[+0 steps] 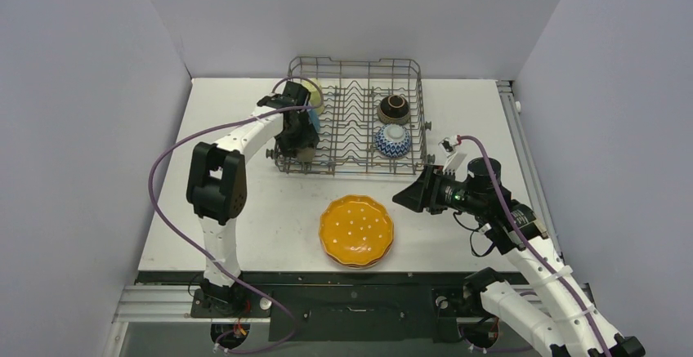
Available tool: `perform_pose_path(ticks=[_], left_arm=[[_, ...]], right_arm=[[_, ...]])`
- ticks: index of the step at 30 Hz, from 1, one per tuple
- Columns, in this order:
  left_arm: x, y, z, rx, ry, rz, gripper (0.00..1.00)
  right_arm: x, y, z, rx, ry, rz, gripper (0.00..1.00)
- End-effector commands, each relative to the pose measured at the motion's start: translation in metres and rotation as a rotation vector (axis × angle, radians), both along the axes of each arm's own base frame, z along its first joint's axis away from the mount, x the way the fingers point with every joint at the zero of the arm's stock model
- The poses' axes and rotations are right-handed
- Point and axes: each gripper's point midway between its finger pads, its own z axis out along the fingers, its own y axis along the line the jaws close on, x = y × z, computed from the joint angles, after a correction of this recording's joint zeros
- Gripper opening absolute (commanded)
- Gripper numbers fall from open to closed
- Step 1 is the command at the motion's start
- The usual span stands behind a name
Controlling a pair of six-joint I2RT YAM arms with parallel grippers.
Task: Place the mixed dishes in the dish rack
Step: Turn the cup upside down in the dish rack.
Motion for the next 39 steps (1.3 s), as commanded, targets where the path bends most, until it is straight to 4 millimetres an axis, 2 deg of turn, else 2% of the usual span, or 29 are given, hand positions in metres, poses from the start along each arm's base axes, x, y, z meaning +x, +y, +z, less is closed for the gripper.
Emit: perform_pose_path(ticks=[1,9,15,22,29,31,32,34,39], left_arm=[[0.002,0.006,0.000,0.009,-0.005,0.015,0.00],[0.001,0.005,-0.010,0.009,0.028,0.009,0.13],[0.000,0.007,-0.009,0.027,0.032,0.001,0.23],[-0.004,0.013,-0.005,0.051,0.032,-0.001,0.50],[-0.008,0.016,-0.001,0.060,0.031,-0.011,0.68],[-0.009,0.016,0.001,0.058,0.030,-0.011,0.77],[-0.008,0.016,0.003,0.055,0.020,-0.011,0.87],[-0.008,0.016,0.006,0.051,0.008,-0.011,0.99],[-0.008,0.017,0.013,0.053,-0.004,-0.012,0.96]], right_arm=[[0.004,0.001,0.006,0.012,-0.049,0.006,0.46],[0.003,-0.001,0.003,0.007,-0.045,-0.001,0.48],[0.002,-0.002,0.002,0.002,-0.045,-0.005,0.48],[0.002,-0.002,0.002,0.008,-0.041,-0.005,0.49],[0.000,-0.002,0.004,0.015,-0.043,-0.004,0.49],[-0.001,-0.002,0.005,0.016,-0.045,-0.004,0.49],[-0.001,-0.002,0.005,0.017,-0.049,-0.004,0.49],[-0.002,-0.003,0.006,0.018,-0.049,-0.005,0.49],[-0.004,-0.004,0.008,0.022,-0.052,-0.008,0.49]])
